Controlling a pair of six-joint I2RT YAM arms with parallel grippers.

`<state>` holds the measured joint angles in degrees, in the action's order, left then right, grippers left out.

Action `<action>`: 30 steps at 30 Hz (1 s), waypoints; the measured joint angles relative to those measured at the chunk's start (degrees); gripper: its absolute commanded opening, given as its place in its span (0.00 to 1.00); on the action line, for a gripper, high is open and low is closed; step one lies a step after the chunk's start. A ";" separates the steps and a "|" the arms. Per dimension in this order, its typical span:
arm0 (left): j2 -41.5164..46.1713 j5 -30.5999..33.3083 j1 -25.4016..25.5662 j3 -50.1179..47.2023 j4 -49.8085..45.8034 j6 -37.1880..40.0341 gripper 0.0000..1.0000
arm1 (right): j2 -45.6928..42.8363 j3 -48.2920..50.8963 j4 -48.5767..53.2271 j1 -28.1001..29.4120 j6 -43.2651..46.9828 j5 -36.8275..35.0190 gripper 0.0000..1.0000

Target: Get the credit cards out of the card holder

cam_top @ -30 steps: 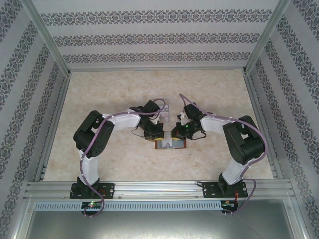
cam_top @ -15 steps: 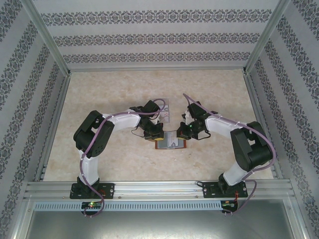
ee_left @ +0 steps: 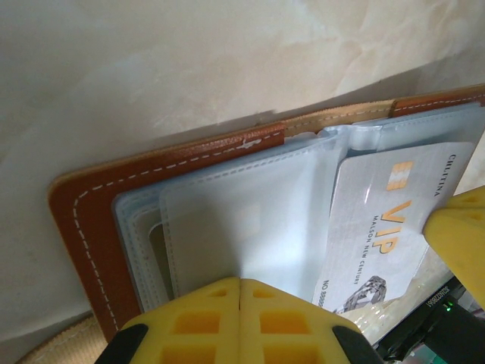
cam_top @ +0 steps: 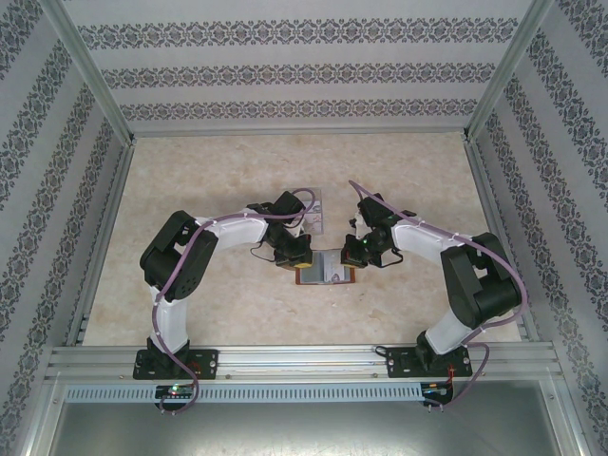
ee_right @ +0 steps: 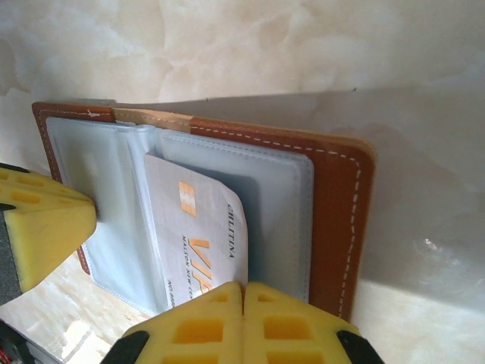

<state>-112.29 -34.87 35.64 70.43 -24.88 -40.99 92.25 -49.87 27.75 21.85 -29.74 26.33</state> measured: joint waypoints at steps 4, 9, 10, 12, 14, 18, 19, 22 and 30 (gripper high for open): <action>0.00 -0.02 0.00 0.00 0.00 0.00 0.01 | -0.24 0.00 0.33 0.02 0.00 -0.44 0.06; 0.00 0.00 0.00 0.00 0.02 0.00 0.01 | -0.39 -0.07 0.59 0.07 -0.02 -1.11 0.06; 0.00 0.00 0.00 0.00 0.02 0.00 0.01 | -0.39 -0.15 0.70 0.09 -0.02 -1.25 0.06; 0.00 0.00 0.00 0.00 0.02 0.00 0.01 | -0.39 -0.39 0.76 0.17 -0.04 -1.29 0.07; 0.00 0.00 0.00 0.00 0.02 0.00 0.01 | -0.39 -0.66 0.72 0.59 -0.13 -1.27 0.08; 0.00 0.15 0.00 0.00 0.00 0.00 0.01 | -0.39 -0.74 0.17 1.20 -1.27 -0.98 0.17; 0.00 0.15 0.00 0.00 0.00 0.00 0.01 | -0.39 -0.74 -0.15 1.36 -1.60 -0.59 0.18; 0.00 0.15 0.00 0.00 0.00 0.00 0.01 | -0.39 -0.76 -1.18 2.03 -2.14 0.57 0.20; 0.00 0.15 0.00 0.00 0.00 0.00 0.01 | -0.39 -0.74 -2.67 2.05 -3.48 2.78 0.18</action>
<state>-112.29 -34.72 35.64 70.43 -24.88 -40.99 91.85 -50.61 25.08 23.90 -33.21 29.10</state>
